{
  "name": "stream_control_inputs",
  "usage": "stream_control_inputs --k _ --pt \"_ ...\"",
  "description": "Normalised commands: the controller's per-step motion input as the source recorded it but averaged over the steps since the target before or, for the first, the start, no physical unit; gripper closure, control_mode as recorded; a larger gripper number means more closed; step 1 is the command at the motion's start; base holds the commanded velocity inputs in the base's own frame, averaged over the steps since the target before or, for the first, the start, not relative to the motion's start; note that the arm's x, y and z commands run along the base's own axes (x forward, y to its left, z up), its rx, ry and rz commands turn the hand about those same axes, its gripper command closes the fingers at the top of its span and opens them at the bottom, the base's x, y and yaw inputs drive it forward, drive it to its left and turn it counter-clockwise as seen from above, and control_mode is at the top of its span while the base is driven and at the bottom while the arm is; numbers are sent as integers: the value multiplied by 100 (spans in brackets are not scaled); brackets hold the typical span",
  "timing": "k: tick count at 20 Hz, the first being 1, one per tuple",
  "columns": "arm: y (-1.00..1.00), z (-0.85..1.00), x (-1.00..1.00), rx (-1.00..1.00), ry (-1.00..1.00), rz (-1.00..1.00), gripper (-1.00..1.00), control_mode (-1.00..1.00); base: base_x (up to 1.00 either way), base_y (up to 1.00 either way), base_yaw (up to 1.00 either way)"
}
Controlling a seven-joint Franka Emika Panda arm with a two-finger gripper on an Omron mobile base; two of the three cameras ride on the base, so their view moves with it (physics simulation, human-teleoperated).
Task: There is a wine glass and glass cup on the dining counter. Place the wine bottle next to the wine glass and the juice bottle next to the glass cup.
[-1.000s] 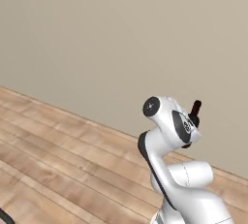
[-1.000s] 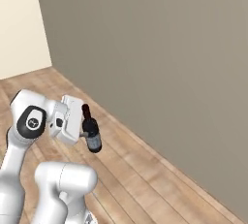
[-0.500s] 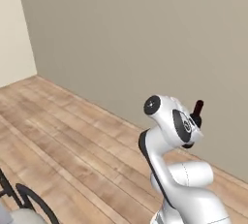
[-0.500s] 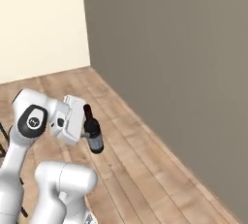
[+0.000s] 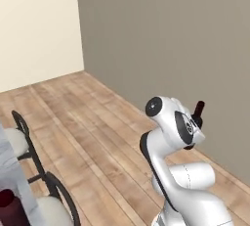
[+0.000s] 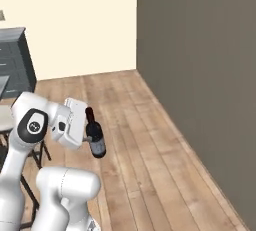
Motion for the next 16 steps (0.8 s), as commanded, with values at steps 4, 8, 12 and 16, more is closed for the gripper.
stream_control_inputs --k 4,8,12,16 --pt "0 0 0 0 0 0 100 100 68 -6 27" --pt "0 0 0 0 0 0 100 100 70 -6 27" --pt "0 0 0 0 0 0 100 100 71 -5 15" --pt "0 0 0 0 0 0 100 100 71 -4 11"
